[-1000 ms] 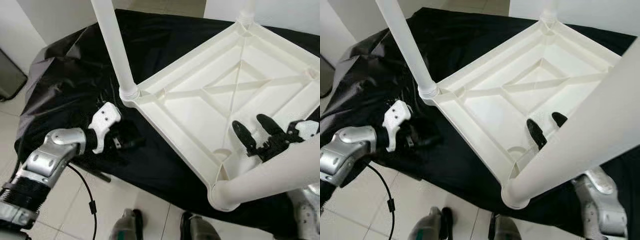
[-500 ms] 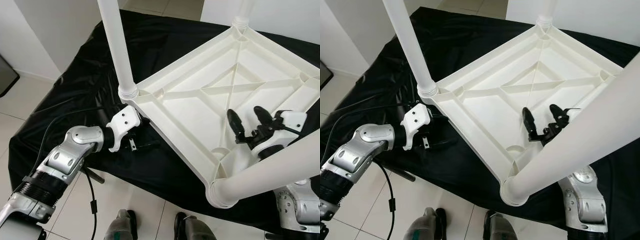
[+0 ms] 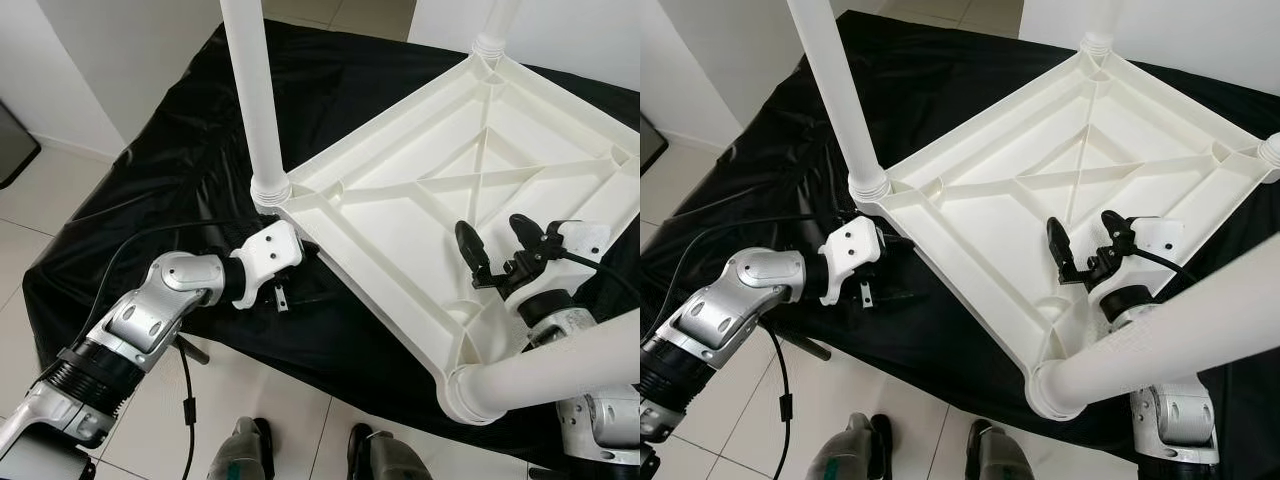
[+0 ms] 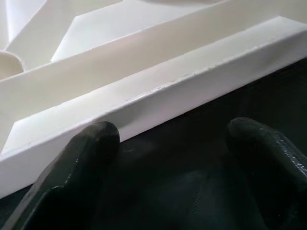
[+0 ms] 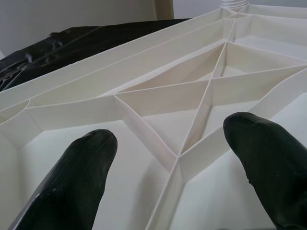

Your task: Building children table

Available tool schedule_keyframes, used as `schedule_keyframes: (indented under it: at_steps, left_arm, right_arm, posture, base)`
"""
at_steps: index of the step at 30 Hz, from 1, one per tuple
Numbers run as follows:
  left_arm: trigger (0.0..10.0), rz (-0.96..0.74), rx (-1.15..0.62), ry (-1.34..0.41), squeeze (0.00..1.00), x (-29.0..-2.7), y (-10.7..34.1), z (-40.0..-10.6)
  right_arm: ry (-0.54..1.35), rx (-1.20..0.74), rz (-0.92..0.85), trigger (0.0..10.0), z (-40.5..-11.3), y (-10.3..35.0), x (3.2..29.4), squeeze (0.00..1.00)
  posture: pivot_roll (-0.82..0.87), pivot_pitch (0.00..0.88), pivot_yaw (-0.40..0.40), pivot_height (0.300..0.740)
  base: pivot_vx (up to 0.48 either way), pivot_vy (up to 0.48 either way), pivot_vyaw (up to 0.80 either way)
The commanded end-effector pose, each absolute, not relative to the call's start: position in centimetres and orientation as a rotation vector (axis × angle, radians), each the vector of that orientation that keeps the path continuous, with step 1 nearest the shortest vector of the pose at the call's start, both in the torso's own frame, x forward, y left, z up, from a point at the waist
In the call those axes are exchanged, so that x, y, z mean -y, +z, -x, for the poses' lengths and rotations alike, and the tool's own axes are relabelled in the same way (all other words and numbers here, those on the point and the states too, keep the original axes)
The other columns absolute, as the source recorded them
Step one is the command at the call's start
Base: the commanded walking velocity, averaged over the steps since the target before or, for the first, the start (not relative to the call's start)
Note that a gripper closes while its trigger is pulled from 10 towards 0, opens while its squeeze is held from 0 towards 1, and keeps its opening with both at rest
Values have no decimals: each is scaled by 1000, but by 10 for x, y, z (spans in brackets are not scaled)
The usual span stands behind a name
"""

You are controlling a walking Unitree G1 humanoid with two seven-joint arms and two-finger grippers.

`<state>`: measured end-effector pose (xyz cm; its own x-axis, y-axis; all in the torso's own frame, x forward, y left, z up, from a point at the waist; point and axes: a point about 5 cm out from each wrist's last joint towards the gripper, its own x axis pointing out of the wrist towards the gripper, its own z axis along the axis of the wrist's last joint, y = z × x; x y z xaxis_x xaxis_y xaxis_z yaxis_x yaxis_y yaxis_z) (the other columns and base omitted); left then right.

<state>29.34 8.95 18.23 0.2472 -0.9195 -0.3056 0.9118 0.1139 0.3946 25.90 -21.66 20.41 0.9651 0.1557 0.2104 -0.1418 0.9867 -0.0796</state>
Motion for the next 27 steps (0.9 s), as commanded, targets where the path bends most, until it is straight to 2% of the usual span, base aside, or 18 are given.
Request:
schedule_keyframes:
  at_steps: [1, 12, 27]
  left_arm:
    - [10000, -647, -9, -1593, 0, -82, 179, -278]
    - [10000, -712, 51, -1548, 0, -102, 212, -278]
    - [10000, -721, 80, -1611, 0, -79, 208, -288]
  right_arm:
    - [137, 190, 67, 10000, -259, 199, 219, 0]
    - [122, 187, 82, 10000, -259, 198, 222, 0]
    - [103, 197, 95, 10000, -260, 201, 228, 0]
  posture:
    - [73, 257, 0, 740]
    - [77, 254, 10, 740]
    - [48, 252, 23, 740]
  base:
    - [0, 0, 0]
    - [0, 0, 0]
    - [0, 0, 0]
